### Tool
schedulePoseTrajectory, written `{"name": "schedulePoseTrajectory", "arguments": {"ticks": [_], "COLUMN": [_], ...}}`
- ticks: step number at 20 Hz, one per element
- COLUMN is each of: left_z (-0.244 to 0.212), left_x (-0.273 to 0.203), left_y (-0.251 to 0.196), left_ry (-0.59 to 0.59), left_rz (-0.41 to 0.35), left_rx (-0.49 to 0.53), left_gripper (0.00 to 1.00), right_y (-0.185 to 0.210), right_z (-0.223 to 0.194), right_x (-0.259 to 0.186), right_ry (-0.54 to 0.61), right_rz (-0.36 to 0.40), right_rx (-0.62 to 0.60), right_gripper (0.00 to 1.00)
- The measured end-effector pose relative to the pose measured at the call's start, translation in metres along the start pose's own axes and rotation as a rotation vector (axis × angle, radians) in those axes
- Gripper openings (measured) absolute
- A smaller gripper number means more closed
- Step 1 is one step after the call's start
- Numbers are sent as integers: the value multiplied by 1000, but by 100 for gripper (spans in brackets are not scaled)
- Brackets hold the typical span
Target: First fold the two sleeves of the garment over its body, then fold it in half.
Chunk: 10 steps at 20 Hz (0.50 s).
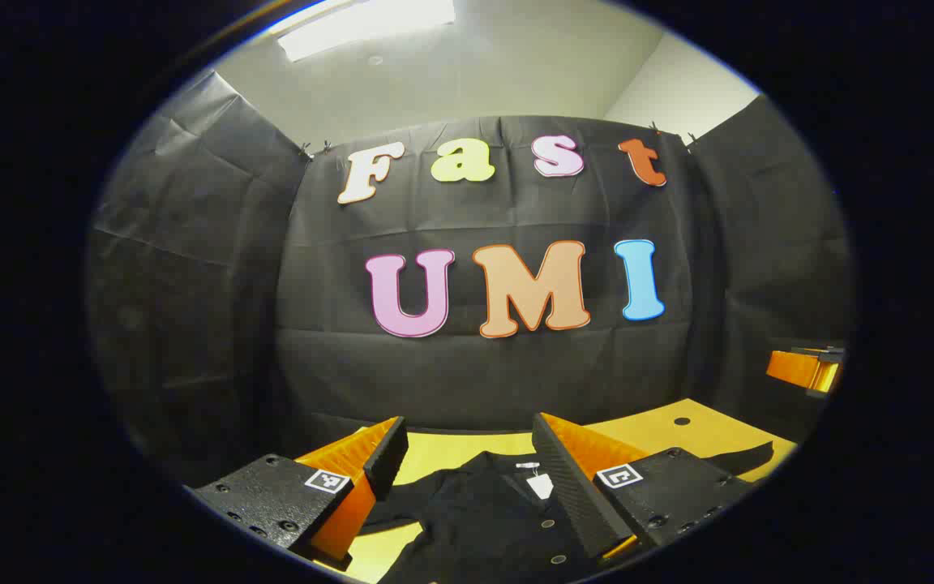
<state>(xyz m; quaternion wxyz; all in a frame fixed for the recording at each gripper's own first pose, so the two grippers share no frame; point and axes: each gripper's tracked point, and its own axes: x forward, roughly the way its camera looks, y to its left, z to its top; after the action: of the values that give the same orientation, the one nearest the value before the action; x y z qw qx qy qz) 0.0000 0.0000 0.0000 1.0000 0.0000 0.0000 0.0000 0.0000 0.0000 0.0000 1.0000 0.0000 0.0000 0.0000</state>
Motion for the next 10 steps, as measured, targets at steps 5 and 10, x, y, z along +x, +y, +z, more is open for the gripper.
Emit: {"name": "schedulePoseTrajectory", "arguments": {"ticks": [5, 10], "left_z": [-12, -27], "left_x": [-12, -11], "left_y": [-5, 3], "left_ry": [10, 46], "left_rz": [-54, -55], "left_rx": [-72, -117], "left_gripper": [94, 99], "right_y": [13, 2], "right_z": [3, 0], "right_x": [-7, -25], "right_ry": [-16, -7], "right_rz": [-9, -69], "right_rx": [-9, 1], "right_gripper": [97, 97]}}
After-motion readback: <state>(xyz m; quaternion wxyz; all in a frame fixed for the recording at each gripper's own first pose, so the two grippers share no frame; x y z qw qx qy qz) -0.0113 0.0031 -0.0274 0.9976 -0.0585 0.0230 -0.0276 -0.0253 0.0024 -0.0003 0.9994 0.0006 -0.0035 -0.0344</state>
